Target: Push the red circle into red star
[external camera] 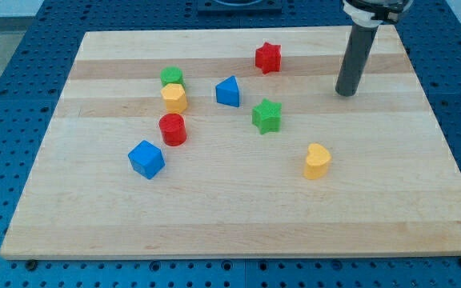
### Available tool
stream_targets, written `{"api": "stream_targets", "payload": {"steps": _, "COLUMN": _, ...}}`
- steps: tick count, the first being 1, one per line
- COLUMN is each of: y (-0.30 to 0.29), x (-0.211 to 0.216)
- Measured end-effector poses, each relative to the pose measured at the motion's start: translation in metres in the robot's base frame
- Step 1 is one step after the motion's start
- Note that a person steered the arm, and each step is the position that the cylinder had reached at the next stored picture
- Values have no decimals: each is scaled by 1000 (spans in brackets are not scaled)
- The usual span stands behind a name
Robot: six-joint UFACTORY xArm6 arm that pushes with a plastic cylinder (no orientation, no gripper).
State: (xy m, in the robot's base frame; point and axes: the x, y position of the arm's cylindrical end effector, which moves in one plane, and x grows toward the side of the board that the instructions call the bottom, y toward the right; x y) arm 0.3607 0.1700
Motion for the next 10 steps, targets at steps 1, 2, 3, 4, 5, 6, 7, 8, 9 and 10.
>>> {"api": "stream_targets", "payload": {"steps": 1, "y": 5, "x": -12}}
{"api": "stream_targets", "payload": {"steps": 2, "y": 29, "x": -63}}
{"api": "stream_targets", "payload": {"steps": 3, "y": -6, "x": -112}}
{"api": "stream_targets", "payload": {"steps": 4, "y": -42, "x": -126}}
{"api": "stream_targets", "payload": {"steps": 5, "y": -54, "x": -106}}
{"api": "stream_targets", "payload": {"steps": 6, "y": -72, "x": -85}}
{"api": "stream_targets", "payload": {"steps": 7, "y": -86, "x": -78}}
{"api": "stream_targets", "payload": {"steps": 8, "y": -48, "x": -70}}
{"api": "stream_targets", "payload": {"steps": 9, "y": -44, "x": -2}}
{"api": "stream_targets", "payload": {"steps": 10, "y": -34, "x": 61}}
